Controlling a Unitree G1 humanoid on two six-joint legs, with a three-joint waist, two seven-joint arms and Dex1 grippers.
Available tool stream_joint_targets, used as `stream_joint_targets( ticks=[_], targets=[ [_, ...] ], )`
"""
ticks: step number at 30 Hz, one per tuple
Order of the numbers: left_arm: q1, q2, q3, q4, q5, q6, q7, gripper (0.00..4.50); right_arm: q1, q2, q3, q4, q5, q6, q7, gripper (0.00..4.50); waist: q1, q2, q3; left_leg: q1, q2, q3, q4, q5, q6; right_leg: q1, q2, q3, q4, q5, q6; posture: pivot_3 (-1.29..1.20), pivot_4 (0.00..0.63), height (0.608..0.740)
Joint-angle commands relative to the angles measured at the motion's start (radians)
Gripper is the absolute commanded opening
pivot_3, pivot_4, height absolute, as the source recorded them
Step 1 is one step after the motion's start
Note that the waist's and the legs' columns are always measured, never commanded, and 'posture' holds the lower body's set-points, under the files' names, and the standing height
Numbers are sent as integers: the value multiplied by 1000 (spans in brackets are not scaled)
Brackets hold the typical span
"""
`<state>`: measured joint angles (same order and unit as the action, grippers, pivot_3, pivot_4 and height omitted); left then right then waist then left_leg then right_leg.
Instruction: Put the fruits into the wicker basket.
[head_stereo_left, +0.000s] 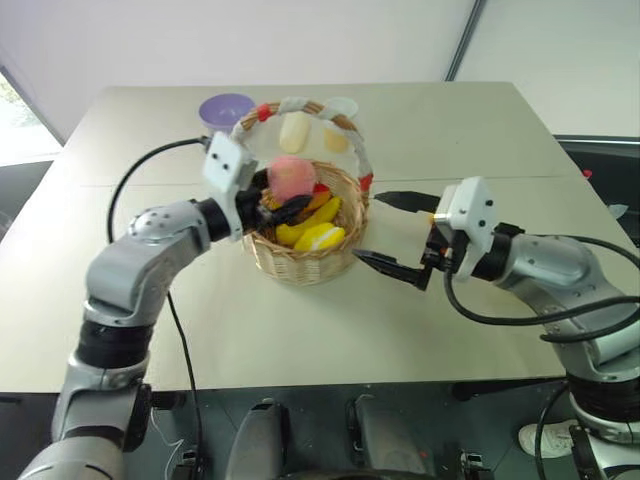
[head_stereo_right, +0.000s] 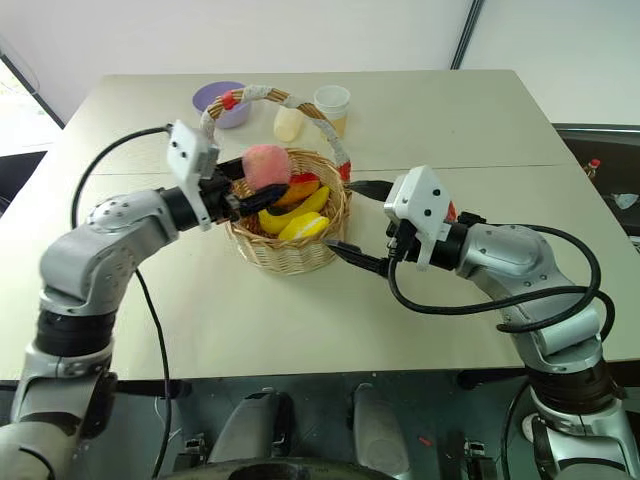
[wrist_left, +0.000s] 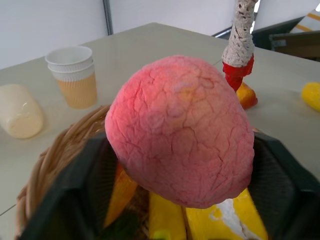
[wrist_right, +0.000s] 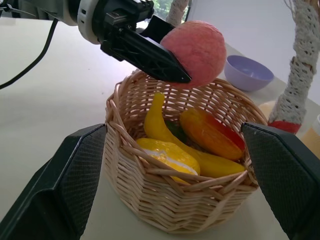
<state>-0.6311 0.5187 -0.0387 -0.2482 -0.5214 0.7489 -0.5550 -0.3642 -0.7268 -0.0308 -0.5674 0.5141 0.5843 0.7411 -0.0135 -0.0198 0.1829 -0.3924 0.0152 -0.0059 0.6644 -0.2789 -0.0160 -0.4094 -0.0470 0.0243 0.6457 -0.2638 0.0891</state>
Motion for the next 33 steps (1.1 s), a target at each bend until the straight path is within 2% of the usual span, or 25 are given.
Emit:
stream_joint_targets(
  ticks=[1,4,8,16,21,25,28,30,31,32,33],
  targets=[
    [-23,12,-24,18,54,-58,-35,4455,58,-47,-93,-5,-50,15,-52,4500,2,0,0,0,0,0,0,0,0,0,0,0,0,0,0,0,150,740],
    [-3,2,-10,6,28,-103,-102,4455,109,-58,-125,65,-126,-6,-110,4500,3,0,0,0,0,0,0,0,0,0,0,0,0,0,0,0,150,740],
    [54,16,-16,-42,-10,-130,-205,4455,91,-25,-79,239,-256,-50,-203,4500,-3,0,0,1,0,2,0,0,0,0,0,1,0,0,0,0,150,740],
    [145,60,-67,-135,29,-138,-287,4455,-125,3,93,770,-528,-338,-264,4500,-4,2,1,1,0,3,0,0,0,0,1,2,1,0,0,0,150,740],
    [169,43,-47,-173,15,-118,-250,4455,-256,38,130,1045,-602,-456,-281,4500,-2,3,2,1,0,3,0,0,0,0,0,2,1,0,0,0,150,740],
    [187,41,-39,-199,9,-103,-230,4455,-302,58,128,1148,-609,-500,-264,4500,-2,3,2,1,0,3,0,0,0,0,0,2,1,0,0,0,150,740],
    [196,24,-16,-209,-15,-90,-204,4500,-313,70,122,1184,-602,-533,-247,3762,-3,2,2,1,1,2,0,0,0,0,0,2,1,0,0,0,150,740],
    [197,25,-13,-209,-18,-90,-201,4500,-313,73,120,1187,-605,-541,-243,2694,-4,3,2,1,1,2,0,0,-1,0,0,2,1,0,0,0,150,740],
    [198,27,-14,-205,-16,-92,-201,4500,-311,74,116,1178,-606,-539,-246,2321,-5,3,2,1,1,2,0,0,-1,0,0,2,1,0,0,0,150,740],
    [199,28,-15,-202,-16,-96,-202,4500,-306,73,114,1163,-610,-540,-249,2111,-6,3,2,1,1,2,0,0,-1,0,0,2,1,0,0,0,150,740],
    [202,30,-15,-200,-16,-100,-203,4500,-297,70,112,1140,-613,-540,-251,2104,-5,3,2,1,1,2,0,0,-1,0,0,2,1,0,0,0,150,740]
  ],
)
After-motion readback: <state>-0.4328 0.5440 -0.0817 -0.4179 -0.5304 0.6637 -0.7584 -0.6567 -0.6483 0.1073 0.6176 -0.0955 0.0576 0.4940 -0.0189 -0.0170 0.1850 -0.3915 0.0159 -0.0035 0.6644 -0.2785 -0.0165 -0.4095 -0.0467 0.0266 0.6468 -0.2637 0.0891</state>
